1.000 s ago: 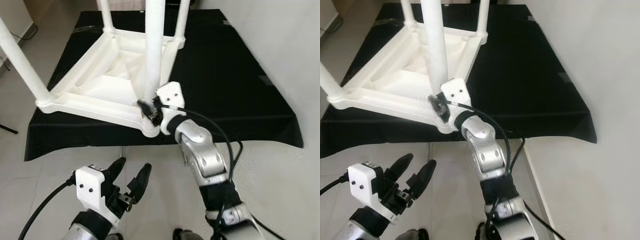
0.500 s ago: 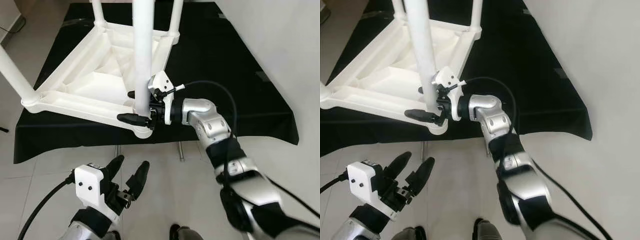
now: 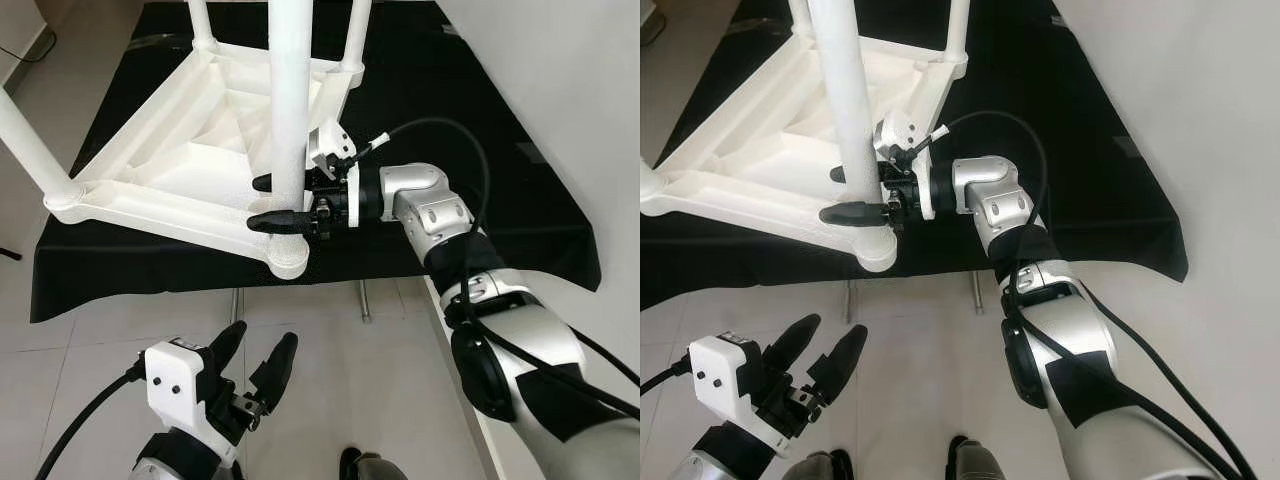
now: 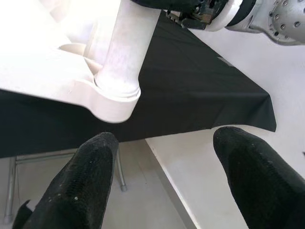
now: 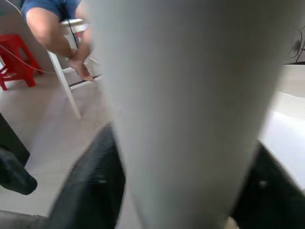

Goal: Building children table

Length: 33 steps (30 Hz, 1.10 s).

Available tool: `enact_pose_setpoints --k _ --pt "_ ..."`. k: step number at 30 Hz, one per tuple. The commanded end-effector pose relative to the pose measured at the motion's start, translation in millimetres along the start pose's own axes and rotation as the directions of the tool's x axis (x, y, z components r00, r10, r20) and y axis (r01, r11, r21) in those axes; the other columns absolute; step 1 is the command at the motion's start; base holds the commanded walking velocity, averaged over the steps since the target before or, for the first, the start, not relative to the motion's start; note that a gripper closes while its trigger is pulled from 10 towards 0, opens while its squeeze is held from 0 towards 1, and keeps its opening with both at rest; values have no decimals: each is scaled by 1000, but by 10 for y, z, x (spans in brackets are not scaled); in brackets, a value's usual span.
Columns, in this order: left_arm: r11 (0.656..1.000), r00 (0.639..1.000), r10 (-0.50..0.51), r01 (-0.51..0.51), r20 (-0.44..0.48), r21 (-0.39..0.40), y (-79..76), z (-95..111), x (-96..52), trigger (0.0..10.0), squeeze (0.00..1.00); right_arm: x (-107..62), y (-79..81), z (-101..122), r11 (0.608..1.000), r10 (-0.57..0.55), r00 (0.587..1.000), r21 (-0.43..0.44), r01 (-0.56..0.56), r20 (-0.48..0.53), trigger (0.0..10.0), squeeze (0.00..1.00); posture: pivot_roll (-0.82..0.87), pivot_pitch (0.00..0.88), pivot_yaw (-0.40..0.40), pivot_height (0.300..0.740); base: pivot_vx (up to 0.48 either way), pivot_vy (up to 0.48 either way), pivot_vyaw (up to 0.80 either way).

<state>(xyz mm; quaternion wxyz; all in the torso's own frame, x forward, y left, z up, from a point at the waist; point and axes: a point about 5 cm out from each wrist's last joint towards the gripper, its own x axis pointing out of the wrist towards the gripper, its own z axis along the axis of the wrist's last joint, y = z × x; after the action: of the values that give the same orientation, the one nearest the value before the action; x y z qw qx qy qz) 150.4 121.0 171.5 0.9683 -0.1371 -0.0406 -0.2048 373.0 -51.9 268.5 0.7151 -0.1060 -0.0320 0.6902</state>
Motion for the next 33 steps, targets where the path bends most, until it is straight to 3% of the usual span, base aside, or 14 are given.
enact_pose_setpoints --k 1,6,8,12,13,15,17,22,26,27,29,30,31,33 --pt "1000 1000 0 0 -4 -6 -31 5 -27 10000 0 40 19 -13 1000 29 1000 -2 -29 7 0 0 37 252 -61 740 0 0 0" --pt "1000 1000 0 0 -3 -10 -41 9 -25 10000 0 -32 -47 -38 992 -126 992 -14 126 22 0 0 29 257 -70 740 0 0 0" --pt "1000 1000 1 -1 -1 -11 -45 17 -28 10000 0 -92 -125 -113 941 -338 941 8 338 -2 0 0 33 262 -78 740 0 0 0" --pt "1000 1000 1 -1 1 -10 -44 23 -33 10000 0 -116 -162 -177 882 -470 882 34 471 -29 0 0 33 262 -78 740 0 0 0" --pt "1000 1000 3 -2 3 -9 -39 36 -36 10000 0 18 -22 -312 730 -679 734 89 677 -17 0 0 28 276 -57 740 0 0 0" --pt "1000 1000 -3 3 3 -7 -22 56 -28 10000 0 155 321 -378 511 -856 516 99 854 -31 0 0 17 281 -29 740 0 0 0" --pt "1000 1000 -8 8 1 -6 -14 59 -21 10000 0 192 398 -363 461 -884 466 105 881 -29 0 0 17 281 -29 740 0 0 0" --pt "1000 1000 -18 18 -15 -3 34 36 -11 10000 0 262 259 -298 464 -885 465 97 881 8 0 0 24 259 -6 740 0 0 0" --pt "1000 1000 -20 20 -19 -1 60 19 3 10000 0 209 165 -262 415 -909 416 77 907 -2 0 0 24 251 -5 740 0 0 0" --pt "1000 1000 -16 16 -14 6 65 16 21 10000 0 183 164 -222 399 -916 400 57 915 -14 7922 0 23 242 -13 740 0 0 0" --pt "1000 1000 -13 13 -12 9 67 16 26 10000 0 187 176 -203 414 -909 416 53 909 -17 10000 0 25 241 -14 740 0 0 0" --pt "1000 1000 -12 12 -11 10 68 17 29 10000 0 191 187 -190 426 -904 427 52 903 -20 10000 0 25 241 -14 740 0 0 0" --pt "1000 1000 -11 12 -11 12 69 16 30 10000 0 213 198 -163 475 -880 476 59 878 -2 10000 890 27 239 -14 740 0 0 0" --pt "1000 1000 -12 12 -12 12 74 16 34 10000 0 274 202 -97 583 -812 582 90 807 39 10000 1000 33 236 -14 740 0 0 0"
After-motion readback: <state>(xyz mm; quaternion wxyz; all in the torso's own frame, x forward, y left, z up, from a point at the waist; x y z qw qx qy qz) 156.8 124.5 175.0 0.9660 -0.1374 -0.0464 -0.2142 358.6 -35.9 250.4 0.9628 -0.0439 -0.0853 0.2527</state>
